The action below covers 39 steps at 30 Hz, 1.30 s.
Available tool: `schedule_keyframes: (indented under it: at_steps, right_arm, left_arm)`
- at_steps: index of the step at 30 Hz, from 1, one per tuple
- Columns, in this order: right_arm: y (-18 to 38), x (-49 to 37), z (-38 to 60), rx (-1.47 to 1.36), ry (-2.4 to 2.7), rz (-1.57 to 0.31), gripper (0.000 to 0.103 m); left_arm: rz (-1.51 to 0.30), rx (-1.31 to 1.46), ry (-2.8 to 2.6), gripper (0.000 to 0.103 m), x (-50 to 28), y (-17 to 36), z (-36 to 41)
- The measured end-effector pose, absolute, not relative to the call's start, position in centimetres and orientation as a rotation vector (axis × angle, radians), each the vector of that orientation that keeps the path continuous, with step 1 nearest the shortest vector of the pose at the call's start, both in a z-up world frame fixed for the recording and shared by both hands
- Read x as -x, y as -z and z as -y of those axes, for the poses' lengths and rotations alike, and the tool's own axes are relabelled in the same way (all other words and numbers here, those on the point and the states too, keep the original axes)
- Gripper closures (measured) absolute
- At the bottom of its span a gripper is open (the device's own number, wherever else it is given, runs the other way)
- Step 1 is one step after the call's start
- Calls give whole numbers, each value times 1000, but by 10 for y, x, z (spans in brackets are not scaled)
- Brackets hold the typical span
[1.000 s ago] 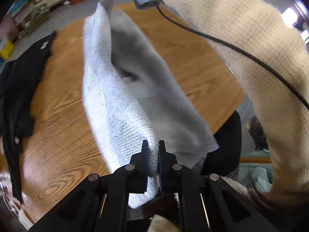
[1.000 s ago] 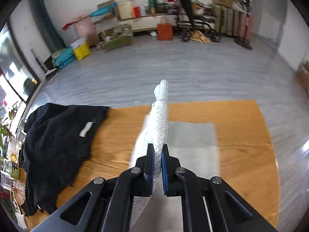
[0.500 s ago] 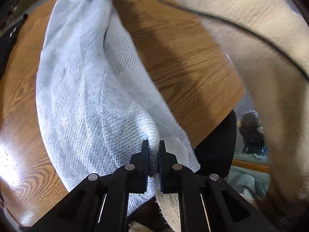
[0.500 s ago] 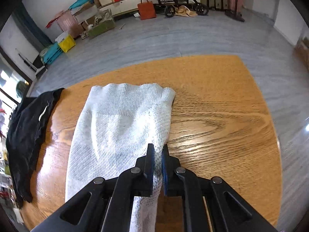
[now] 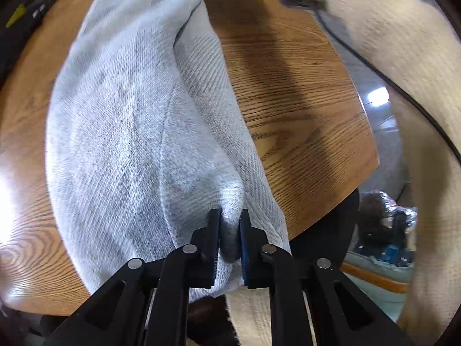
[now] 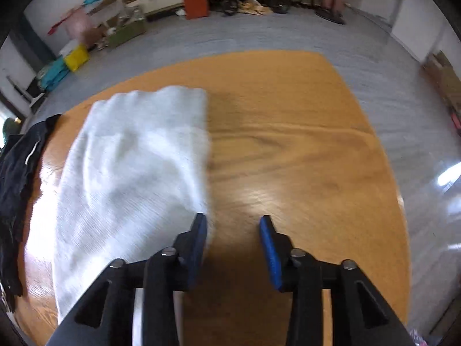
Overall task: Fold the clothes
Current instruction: 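Release the sweater with both grippers and withdraw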
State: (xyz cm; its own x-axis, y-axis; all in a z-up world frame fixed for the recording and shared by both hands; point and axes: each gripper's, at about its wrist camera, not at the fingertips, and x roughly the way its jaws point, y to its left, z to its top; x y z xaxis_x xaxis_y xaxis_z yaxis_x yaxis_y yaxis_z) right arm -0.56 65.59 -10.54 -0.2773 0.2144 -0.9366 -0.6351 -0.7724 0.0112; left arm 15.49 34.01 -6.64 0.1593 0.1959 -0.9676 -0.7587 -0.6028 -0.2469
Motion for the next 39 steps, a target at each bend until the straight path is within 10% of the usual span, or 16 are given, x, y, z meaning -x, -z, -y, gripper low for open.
schedule_keyframes:
  at_steps: [12, 39]
  right_arm:
    - [1, -89, -606, 1320, -2324, -459, 48]
    - [108, -243, -419, 1339, -2527, -612, 38]
  left_arm:
    - [-564, 1355, -1740, 52, -215, -25, -286]
    - [-28, 1007, -2042, 41, -183, -34, -135]
